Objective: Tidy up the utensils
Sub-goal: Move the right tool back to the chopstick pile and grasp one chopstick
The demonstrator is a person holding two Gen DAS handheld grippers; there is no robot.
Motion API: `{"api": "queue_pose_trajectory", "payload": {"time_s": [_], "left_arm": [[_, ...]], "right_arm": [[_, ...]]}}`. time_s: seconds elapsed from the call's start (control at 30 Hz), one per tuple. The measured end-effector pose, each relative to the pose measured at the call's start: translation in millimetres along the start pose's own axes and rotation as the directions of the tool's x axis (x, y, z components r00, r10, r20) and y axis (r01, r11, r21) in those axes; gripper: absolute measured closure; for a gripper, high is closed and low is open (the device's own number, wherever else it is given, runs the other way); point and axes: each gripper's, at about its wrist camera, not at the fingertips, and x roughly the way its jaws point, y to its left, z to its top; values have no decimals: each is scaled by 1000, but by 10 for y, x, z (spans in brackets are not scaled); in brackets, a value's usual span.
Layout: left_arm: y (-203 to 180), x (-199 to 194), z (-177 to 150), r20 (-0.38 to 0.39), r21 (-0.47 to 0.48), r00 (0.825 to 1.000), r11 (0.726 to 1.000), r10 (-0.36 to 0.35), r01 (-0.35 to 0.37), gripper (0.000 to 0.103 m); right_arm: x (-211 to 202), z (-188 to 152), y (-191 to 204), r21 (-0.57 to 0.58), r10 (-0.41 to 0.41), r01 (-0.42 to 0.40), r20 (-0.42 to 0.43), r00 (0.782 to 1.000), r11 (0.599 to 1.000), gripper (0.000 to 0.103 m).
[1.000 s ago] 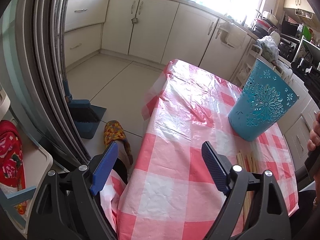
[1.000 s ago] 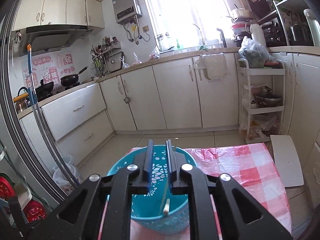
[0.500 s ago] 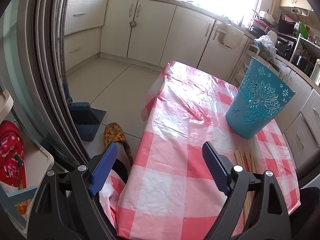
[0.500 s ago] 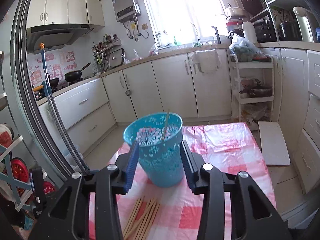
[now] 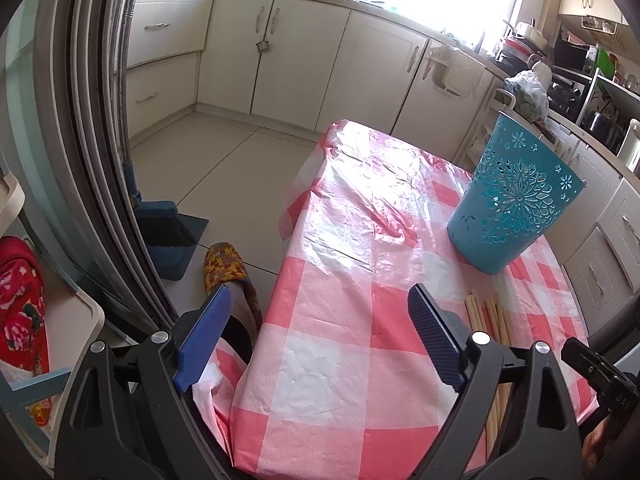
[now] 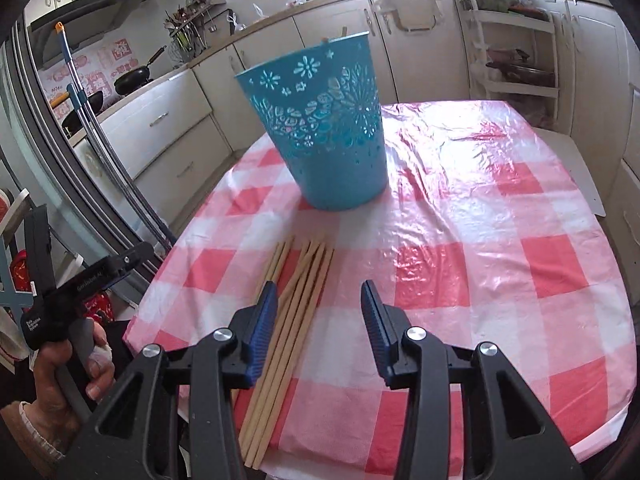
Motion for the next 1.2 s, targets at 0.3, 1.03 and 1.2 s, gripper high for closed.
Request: {"api": "queue_pose_trajectory", "payload": {"time_s": [0.3, 1.03, 1.2], "left_arm": [[-57, 16, -14, -3, 21, 1000, 1000, 16, -16, 17], [34, -64, -14, 18, -9, 1000, 1000, -2, 2, 17], [20, -62, -19, 16, -4, 1000, 1000, -2, 2, 17]], "right_arm": [[23, -121, -82, 21, -8, 8, -24, 1000, 1000, 60], [296, -134, 14, 12, -5, 7, -111, 994, 1000, 75], [386, -74, 19, 7, -24, 25, -108, 994, 1000, 79]]}}
